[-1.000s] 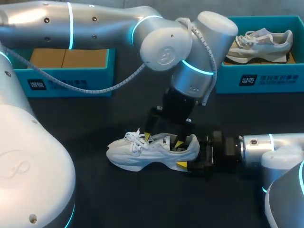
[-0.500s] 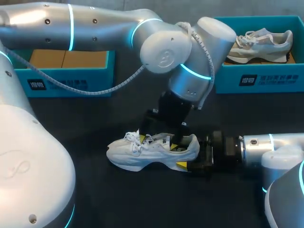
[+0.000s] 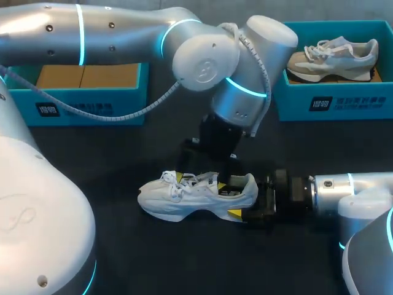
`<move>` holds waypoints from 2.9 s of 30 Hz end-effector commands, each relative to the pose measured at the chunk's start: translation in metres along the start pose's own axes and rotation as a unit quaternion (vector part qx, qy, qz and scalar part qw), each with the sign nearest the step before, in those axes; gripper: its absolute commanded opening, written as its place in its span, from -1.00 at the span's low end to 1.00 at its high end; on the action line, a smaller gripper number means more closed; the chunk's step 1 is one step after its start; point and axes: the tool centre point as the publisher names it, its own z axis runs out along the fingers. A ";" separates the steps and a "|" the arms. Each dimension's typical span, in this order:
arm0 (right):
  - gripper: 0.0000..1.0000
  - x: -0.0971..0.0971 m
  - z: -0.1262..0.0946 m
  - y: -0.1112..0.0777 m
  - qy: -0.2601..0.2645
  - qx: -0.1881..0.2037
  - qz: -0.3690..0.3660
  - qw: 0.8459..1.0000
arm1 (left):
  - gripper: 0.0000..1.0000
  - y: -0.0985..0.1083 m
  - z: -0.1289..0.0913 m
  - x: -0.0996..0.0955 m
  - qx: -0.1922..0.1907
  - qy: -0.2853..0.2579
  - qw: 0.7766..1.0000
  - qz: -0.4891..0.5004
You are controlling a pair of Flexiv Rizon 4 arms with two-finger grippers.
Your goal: Take the shoe out of the shoebox, open the shoe tongue, remove and reinsert the insole, then place the shoe into the shoebox
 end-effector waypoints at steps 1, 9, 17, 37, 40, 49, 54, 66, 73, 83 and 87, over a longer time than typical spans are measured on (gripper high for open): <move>-1.00 0.001 0.002 0.000 -0.003 0.001 0.000 1.000 | 0.86 0.003 0.001 -0.012 0.003 0.023 1.000 0.002; -1.00 0.001 0.002 0.000 -0.003 0.001 0.000 1.000 | 0.58 0.007 -0.002 -0.018 0.006 0.047 0.999 0.007; -1.00 0.001 0.002 0.000 -0.003 0.001 0.000 1.000 | 0.24 0.011 -0.004 -0.021 0.013 0.076 0.997 0.016; -1.00 0.001 0.002 0.000 -0.003 0.001 0.000 1.000 | -1.00 0.013 -0.007 -0.022 0.026 0.105 0.994 0.017; -1.00 0.001 0.002 0.000 -0.003 0.001 0.000 1.000 | -1.00 0.013 -0.006 -0.023 0.027 0.111 0.993 0.016; -1.00 0.001 0.002 0.000 -0.003 0.001 0.000 1.000 | -1.00 0.012 0.001 -0.053 0.020 0.165 0.986 0.005; -1.00 0.001 0.002 0.000 -0.003 0.001 0.000 1.000 | -1.00 0.007 0.009 -0.068 0.010 0.195 0.981 -0.002; -1.00 0.001 0.002 0.000 -0.003 0.001 0.000 1.000 | -1.00 0.003 0.033 -0.080 -0.006 0.246 0.969 0.014; -1.00 0.001 0.002 0.000 -0.003 0.001 0.000 1.000 | -1.00 -0.003 0.049 -0.084 -0.018 0.257 0.966 0.012; -1.00 0.001 0.002 0.000 -0.003 0.001 0.000 1.000 | -0.97 -0.004 0.064 -0.089 -0.031 0.249 0.968 0.004; -1.00 0.001 0.002 0.000 -0.003 0.001 0.000 1.000 | -0.55 0.000 0.058 -0.095 -0.022 0.254 0.967 0.010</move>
